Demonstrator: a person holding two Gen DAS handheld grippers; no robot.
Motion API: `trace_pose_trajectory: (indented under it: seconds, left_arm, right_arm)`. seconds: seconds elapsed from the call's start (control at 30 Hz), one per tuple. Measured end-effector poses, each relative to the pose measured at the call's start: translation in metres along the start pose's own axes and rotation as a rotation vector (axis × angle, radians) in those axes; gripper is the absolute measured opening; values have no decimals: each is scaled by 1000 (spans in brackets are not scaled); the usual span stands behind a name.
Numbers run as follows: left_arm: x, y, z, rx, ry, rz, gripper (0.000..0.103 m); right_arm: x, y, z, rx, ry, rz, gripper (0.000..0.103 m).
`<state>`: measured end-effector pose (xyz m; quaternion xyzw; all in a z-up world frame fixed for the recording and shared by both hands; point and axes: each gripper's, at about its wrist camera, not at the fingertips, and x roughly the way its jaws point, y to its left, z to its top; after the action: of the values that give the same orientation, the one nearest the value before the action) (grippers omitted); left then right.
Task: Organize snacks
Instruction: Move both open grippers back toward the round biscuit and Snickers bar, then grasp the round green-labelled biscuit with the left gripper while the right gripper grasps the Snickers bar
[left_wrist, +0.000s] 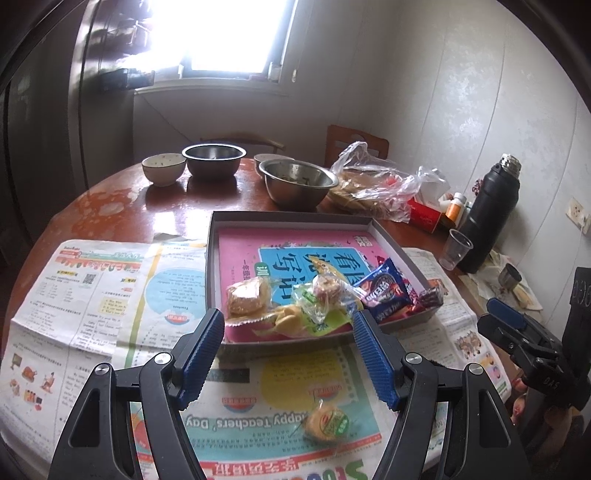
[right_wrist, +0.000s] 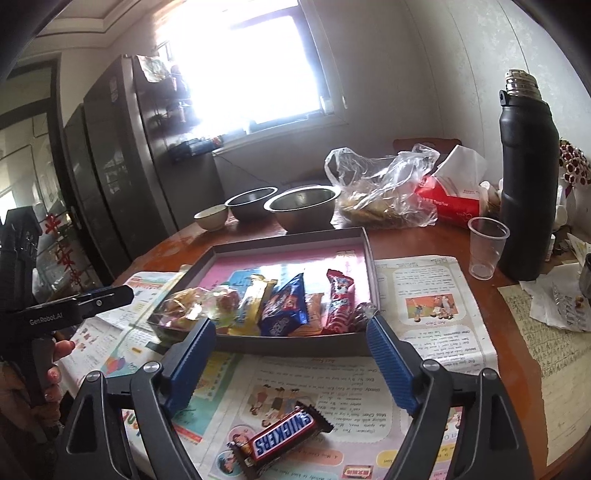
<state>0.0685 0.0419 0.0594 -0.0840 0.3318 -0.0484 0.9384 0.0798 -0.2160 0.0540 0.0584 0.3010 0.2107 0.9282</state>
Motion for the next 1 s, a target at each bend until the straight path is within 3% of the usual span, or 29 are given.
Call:
trace_pose_trajectory:
  seconds: [0.33, 0.53, 1.0]
  left_arm:
    - [-5, -15, -19, 66, 50, -81, 74]
    - [12, -23, -38, 108, 130, -115, 74]
    - [44, -33, -68, 197, 245, -148, 74]
  right_arm:
    - [-2, 10, -22, -99, 60, 60, 88]
    - [8, 11, -43, -178, 117, 107, 91]
    - [46, 17, -73, -336, 224, 106, 96]
